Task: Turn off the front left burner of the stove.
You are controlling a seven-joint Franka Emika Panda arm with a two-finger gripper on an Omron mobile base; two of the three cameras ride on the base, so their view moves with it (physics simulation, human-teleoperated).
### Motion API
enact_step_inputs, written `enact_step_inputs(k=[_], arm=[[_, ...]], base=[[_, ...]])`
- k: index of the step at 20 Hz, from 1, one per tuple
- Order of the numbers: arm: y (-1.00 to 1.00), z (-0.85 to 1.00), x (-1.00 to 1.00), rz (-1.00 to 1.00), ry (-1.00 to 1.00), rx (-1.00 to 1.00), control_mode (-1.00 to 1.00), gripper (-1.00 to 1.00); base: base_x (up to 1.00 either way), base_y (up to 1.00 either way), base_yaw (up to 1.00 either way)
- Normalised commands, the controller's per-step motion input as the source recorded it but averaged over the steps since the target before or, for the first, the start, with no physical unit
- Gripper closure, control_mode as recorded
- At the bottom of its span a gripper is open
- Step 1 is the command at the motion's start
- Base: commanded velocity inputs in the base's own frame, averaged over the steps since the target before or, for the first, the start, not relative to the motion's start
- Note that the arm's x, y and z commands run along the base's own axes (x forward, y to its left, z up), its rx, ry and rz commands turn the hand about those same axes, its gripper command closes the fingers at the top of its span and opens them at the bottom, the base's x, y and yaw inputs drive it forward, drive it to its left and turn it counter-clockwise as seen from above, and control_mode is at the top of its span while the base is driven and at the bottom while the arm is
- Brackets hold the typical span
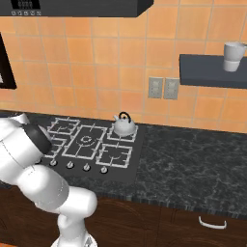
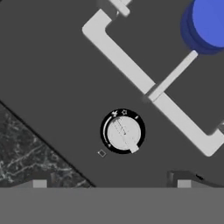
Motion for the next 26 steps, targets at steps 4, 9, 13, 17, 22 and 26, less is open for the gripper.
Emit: enact_step_inputs(k=[4,9,13,17,22,26], arm=[[0.11,-0.28,0.12,0.00,0.00,0.00,-1.00,-1.00],[0.13,-0.22,0.08,0.00,0.00,0.00,-1.00,-1.00],[0.05,-0.16,0.15,0.00,0.00,0.00,-1.00,-1.00],[0.04,-0.16,0.08,0.00,0.00,0.00,-1.00,-1.00],[0.01,-0.18,0.24,0.00,0.00,0.00,-1.00,-1.00],[0.00,-0.09,0.26,0.00,0.00,0.03,-1.00,-1.00]], base=[[0.00,0.00,0.00],[0.00,0.00,0.00],[0.00,0.00,0.00],[0.00,0.00,0.00],[0.00,0.00,0.00],[0.00,0.00,0.00]])
